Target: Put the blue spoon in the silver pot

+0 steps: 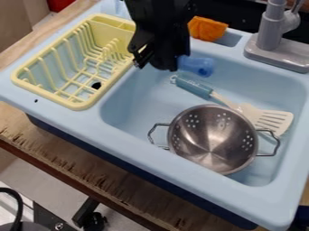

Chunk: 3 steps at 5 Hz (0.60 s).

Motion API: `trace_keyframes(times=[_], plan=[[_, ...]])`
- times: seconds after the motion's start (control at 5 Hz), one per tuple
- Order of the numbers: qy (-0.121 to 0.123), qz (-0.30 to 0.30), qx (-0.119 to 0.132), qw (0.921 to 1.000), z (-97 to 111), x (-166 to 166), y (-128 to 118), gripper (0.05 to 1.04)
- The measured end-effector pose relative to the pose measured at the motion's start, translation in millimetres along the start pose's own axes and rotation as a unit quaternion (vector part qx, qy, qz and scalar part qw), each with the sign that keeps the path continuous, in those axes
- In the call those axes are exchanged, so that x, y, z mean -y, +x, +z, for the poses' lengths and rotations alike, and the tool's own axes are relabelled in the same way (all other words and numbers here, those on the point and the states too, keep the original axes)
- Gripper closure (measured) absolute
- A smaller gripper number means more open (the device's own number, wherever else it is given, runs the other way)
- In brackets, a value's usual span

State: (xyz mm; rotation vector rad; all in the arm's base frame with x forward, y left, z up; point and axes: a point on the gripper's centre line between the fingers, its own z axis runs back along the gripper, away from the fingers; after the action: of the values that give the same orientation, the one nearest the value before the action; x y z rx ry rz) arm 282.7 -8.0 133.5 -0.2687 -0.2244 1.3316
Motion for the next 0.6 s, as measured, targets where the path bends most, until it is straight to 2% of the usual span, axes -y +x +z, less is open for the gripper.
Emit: trace_keyframes(times=[0.2,0.4,0.6], plan=[[0.018,-0.045,-0.013,0.9987,0,-14,-22,0.847],[0.026,-0.05,-0.054,0.997,-1,-26,-51,0.847],[0.039,-0.058,-0.063,0.9955,-5,-34,-67,0.847]])
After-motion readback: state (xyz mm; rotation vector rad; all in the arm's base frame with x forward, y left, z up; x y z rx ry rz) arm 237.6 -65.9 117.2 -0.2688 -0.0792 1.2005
